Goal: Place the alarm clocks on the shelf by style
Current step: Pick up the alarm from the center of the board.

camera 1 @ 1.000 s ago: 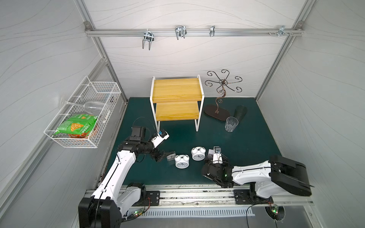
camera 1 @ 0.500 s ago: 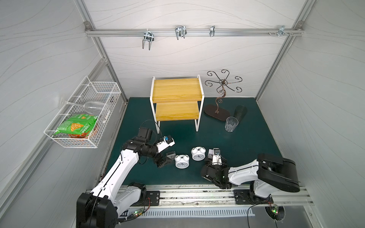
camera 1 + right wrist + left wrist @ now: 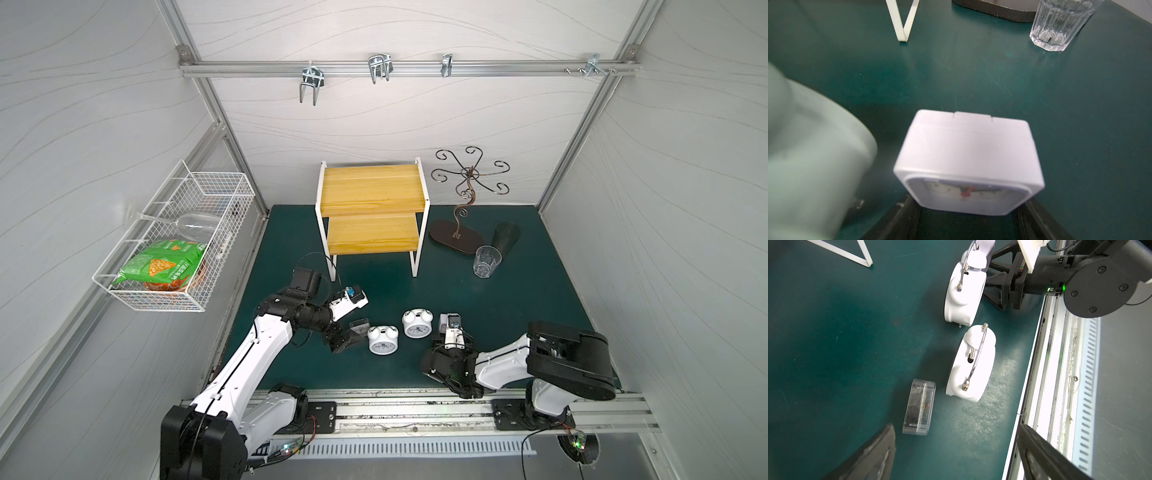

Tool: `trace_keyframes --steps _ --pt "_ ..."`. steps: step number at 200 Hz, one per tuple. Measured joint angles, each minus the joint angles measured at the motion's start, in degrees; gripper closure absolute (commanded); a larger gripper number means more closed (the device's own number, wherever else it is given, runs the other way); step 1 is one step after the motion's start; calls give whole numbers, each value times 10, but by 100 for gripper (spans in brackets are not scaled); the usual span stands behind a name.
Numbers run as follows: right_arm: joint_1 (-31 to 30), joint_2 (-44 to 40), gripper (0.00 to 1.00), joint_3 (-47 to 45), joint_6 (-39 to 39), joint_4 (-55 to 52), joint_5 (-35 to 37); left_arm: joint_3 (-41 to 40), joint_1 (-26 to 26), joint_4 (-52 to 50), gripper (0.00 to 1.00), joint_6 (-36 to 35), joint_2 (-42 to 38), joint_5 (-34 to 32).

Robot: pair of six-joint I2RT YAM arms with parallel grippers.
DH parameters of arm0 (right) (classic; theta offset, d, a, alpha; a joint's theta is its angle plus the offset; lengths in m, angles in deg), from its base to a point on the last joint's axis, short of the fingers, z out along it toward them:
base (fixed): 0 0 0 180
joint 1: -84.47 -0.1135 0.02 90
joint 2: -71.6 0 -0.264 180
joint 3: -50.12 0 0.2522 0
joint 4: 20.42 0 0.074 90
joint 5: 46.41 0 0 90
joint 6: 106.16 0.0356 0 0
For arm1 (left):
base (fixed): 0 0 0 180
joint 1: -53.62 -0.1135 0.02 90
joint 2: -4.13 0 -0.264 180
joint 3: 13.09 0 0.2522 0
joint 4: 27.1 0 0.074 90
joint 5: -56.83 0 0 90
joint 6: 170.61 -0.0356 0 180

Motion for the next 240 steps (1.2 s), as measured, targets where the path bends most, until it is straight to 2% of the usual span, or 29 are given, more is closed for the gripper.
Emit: trace_keyframes --steps 75,134,202,240 --pt "0 -2 44 0 4 -6 5 -1 0 0 7 4 0 -7" --pt "0 -35 49 -5 -11 -18 5 -3 1 1 7 6 0 -11" --pt "6 -191 50 -16 -38 -84 7 -3 1 2 10 8 0 -11" --pt "41 -313 51 -18 -120 -105 -35 -3 1 7 12 16 0 -16"
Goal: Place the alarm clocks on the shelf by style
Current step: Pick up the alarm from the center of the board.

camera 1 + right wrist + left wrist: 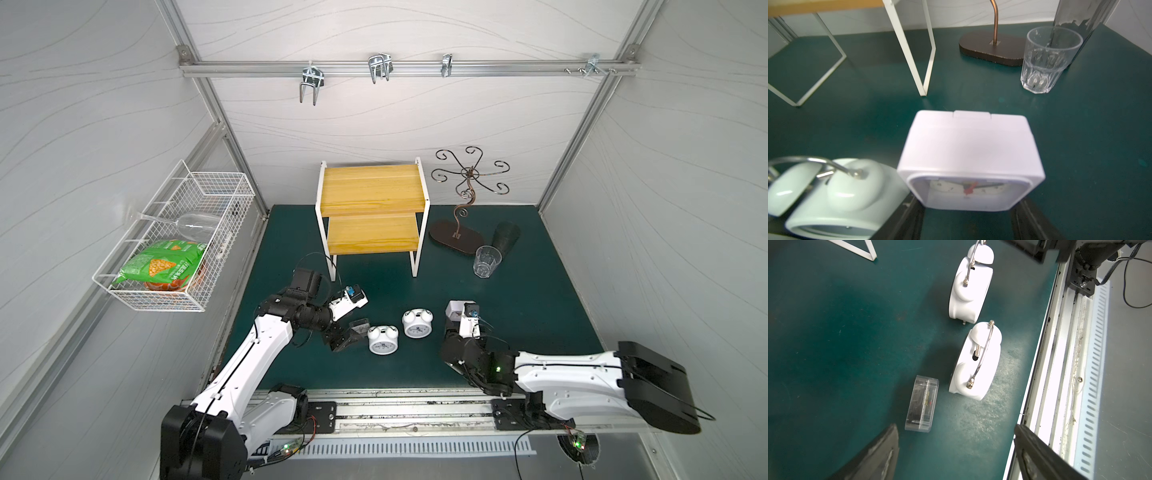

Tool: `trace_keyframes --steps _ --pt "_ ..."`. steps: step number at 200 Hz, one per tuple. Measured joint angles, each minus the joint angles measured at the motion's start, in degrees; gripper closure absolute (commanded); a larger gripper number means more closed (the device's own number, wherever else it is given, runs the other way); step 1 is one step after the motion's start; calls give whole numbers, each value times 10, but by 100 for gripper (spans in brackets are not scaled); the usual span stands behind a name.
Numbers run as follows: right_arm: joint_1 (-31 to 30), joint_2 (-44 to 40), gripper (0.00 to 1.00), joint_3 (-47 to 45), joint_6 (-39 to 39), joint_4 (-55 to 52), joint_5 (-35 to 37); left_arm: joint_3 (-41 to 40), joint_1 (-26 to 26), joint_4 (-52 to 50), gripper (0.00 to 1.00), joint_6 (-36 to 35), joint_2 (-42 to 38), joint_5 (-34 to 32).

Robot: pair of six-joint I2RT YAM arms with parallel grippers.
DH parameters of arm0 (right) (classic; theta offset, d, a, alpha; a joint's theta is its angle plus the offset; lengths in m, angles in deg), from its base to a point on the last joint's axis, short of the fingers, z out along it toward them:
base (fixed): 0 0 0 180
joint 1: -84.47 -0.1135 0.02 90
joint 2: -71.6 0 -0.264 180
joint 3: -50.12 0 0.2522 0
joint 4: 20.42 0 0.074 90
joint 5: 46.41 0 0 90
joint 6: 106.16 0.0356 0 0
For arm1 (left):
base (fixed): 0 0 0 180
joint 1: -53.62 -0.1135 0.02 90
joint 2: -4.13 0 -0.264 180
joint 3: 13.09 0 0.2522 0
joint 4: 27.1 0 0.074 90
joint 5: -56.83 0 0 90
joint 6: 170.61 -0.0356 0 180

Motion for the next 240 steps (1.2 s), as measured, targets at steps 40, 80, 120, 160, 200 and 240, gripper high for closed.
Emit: trace_keyframes --steps 40,80,120,160,200,240 --pt "42 -77 51 22 -82 -29 -63 0 0 15 13 17 0 -15" --pt "46 -28 51 115 -146 -46 -110 0 0 26 14 31 -1 -35" --pt "46 73 52 206 -184 -35 -153 0 -29 49 13 47 -12 -46" --pt "46 172 52 312 -198 -23 -187 0 -93 67 14 55 -26 -42" --pt "41 259 52 397 -207 0 -184 -6 -156 88 13 65 -33 -26" --pt "34 343 53 468 -233 41 -173 -9 -195 96 13 67 -33 -15"
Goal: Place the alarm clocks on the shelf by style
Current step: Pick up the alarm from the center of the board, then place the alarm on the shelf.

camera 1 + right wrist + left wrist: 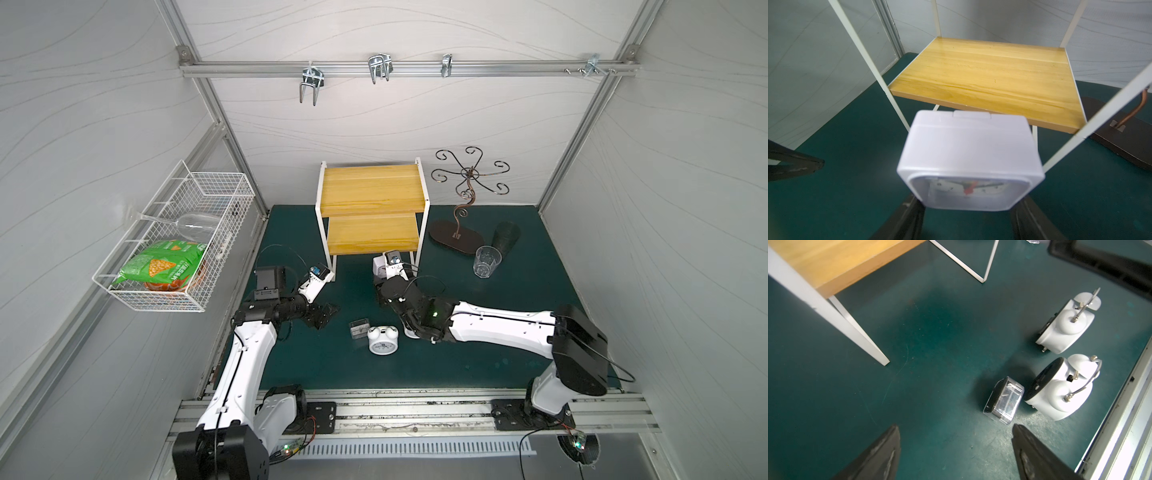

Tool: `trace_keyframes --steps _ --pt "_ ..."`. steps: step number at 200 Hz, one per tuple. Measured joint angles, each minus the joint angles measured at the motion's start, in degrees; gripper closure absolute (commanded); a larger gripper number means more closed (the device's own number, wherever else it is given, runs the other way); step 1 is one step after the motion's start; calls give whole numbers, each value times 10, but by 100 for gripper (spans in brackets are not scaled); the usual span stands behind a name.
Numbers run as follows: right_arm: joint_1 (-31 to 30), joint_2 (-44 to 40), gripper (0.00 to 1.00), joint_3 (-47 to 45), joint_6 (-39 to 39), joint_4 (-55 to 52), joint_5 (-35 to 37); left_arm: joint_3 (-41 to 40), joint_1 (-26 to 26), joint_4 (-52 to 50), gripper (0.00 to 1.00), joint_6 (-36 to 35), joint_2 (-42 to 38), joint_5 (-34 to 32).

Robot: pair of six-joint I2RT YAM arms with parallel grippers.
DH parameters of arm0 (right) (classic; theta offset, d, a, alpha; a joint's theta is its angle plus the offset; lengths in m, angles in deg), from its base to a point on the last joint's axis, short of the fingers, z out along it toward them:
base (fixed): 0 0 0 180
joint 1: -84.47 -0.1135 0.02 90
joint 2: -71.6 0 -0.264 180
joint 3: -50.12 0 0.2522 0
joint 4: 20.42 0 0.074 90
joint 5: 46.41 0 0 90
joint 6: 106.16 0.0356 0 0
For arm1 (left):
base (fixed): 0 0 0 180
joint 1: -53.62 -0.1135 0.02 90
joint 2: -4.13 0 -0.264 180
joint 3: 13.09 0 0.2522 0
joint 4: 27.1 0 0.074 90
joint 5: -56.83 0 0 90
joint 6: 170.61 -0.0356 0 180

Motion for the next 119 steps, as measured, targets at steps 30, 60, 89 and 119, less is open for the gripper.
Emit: trace_keyframes --steps 30,60,89,119 --pt "-2 57 55 57 -21 23 0 -4 -24 3 13 0 -1 10" --pt "-2 114 55 124 -29 31 1 -4 -48 3 13 -2 -2 23" --pt "-2 160 55 187 -32 29 8 -5 -64 2 13 -5 -4 31" --pt "2 198 56 246 -33 10 11 -9 -74 -2 14 -15 -9 36"
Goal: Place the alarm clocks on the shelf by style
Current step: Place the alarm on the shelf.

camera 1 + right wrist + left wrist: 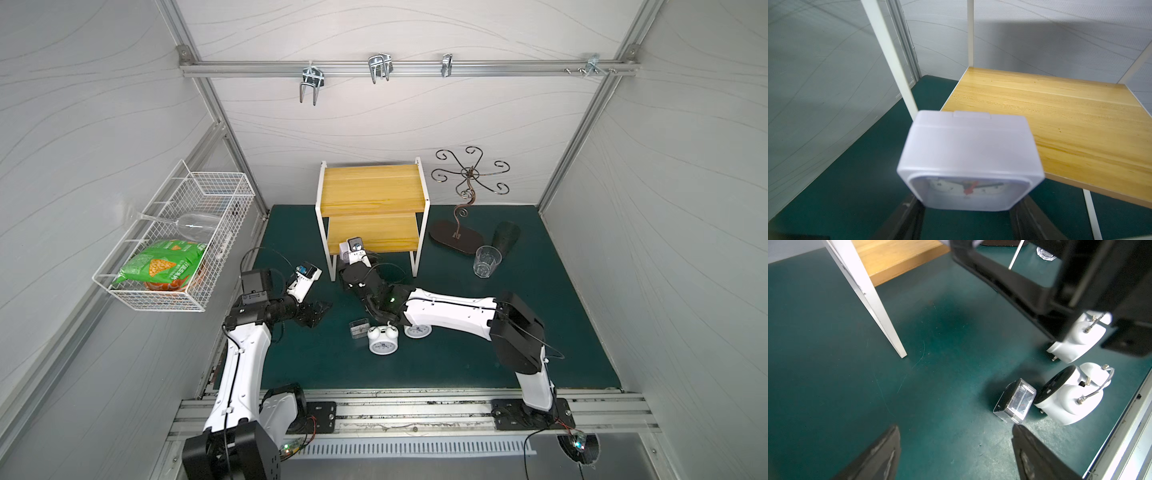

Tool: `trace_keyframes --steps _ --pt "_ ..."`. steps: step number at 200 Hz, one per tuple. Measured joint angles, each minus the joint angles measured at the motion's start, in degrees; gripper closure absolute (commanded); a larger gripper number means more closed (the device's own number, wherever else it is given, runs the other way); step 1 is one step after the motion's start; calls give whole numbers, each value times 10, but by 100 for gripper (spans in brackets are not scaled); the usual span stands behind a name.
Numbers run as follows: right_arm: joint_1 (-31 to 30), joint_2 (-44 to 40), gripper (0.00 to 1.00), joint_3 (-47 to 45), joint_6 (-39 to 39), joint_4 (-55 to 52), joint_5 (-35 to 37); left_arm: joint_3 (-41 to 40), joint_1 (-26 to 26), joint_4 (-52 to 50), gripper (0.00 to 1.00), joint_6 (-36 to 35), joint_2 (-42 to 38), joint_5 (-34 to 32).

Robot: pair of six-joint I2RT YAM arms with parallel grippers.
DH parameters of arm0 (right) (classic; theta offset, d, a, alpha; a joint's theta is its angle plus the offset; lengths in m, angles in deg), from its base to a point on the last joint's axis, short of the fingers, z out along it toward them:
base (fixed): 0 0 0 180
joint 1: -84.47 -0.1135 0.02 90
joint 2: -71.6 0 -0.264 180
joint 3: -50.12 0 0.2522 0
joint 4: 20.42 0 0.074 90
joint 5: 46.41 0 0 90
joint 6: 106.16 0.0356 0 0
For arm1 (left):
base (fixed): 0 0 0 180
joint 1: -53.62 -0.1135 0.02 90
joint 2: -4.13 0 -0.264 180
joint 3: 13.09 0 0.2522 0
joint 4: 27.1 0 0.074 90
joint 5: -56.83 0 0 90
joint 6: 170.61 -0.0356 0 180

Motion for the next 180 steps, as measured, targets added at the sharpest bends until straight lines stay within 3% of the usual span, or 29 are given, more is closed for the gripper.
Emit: trace_keyframes --steps 100,180 --pt "36 85 58 150 25 -113 2 -6 -8 -12 14 -8 -2 9" --pt "41 128 58 204 21 -140 5 -9 -14 -13 14 -16 -5 13"
